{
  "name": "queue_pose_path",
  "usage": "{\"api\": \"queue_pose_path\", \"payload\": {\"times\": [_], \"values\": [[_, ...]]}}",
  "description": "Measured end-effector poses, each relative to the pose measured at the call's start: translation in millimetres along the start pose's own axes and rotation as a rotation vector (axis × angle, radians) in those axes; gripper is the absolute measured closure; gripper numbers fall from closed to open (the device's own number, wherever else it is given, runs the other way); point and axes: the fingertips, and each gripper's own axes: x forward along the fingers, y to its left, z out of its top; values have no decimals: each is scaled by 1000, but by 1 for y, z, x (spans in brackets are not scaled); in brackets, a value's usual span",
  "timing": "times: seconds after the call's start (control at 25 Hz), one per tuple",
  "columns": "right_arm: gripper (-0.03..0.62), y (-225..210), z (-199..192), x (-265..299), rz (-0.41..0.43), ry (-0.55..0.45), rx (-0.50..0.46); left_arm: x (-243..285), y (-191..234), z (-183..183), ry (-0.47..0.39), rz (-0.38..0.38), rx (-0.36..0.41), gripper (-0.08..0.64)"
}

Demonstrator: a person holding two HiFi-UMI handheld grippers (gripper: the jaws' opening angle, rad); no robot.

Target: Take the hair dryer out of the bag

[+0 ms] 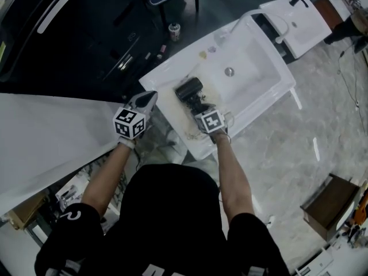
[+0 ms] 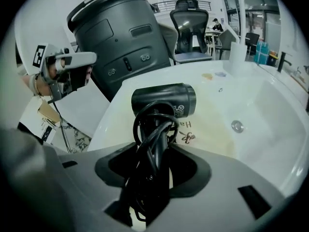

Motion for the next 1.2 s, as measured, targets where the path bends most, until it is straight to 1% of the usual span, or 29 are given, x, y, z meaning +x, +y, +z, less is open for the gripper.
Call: {"api": "queue_pose_path", "payload": {"times": [0.08,0.12,0.32,0.44,0.6,0.72,0.84,1.0,1.12,1.2], "values": [[402,-1,-16,10,6,24,21,1,-2,-4,6,-9,1,561],[400,-1,-18,13,13,16,33,2,-3,-6,8,-14,2,561],[385,-3,-16,14,-3,-16,33,1,-3,-11,14,-27,9,561],[358,-5,-6,-2,-4,-62,71,2,-6,-9,10,-39,16,561],[354,-2,16,-35,-28,-153,83,7,-14,1,-1,-68,38,561],[356,-3,33,-68,-79,-250,75,8,-24,11,-14,-96,67,561],[360,-4,50,-106,-158,-370,52,6,-33,25,-31,-126,106,561],[417,8,66,-164,-260,-490,40,1,-48,45,-67,-158,139,561],[463,17,68,-198,-323,-558,39,-3,-60,56,-94,-183,155,561],[504,20,65,-217,-361,-595,54,-5,-70,61,-107,-201,170,561]]}}
